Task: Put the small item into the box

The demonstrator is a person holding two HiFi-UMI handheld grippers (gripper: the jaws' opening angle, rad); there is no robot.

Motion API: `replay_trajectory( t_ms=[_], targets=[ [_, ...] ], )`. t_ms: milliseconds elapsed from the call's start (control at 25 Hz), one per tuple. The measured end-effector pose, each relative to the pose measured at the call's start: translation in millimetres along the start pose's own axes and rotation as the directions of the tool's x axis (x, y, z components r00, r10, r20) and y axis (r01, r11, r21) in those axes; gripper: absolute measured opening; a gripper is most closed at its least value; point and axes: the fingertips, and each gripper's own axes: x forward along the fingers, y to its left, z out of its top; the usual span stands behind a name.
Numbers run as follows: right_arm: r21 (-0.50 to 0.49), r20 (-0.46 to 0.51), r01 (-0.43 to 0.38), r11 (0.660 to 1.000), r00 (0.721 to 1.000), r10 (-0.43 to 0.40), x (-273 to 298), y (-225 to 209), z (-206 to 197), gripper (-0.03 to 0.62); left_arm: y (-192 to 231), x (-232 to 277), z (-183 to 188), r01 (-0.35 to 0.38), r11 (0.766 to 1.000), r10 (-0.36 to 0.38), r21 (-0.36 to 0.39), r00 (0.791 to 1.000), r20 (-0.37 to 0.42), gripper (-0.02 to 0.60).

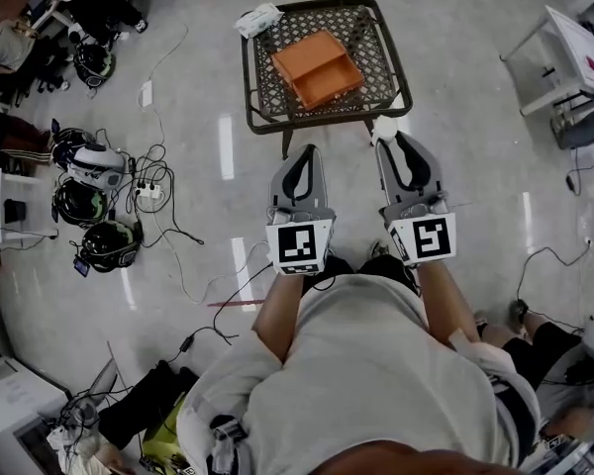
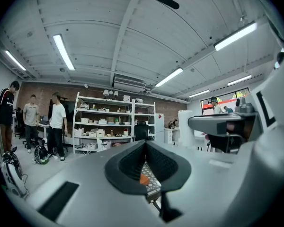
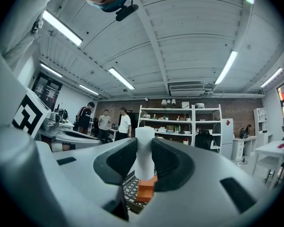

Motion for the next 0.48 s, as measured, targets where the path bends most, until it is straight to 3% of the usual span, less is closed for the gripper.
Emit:
replay_trajectory(
  t_ms=[480],
  targets=[
    [-0.002, -0.037, 0.023, 1.0, 0.999, -0.023, 27, -11, -10, 0.095, 20, 25, -14, 0.015, 0.999, -0.017, -0.03, 0.999, -0.041, 0.009]
  ],
)
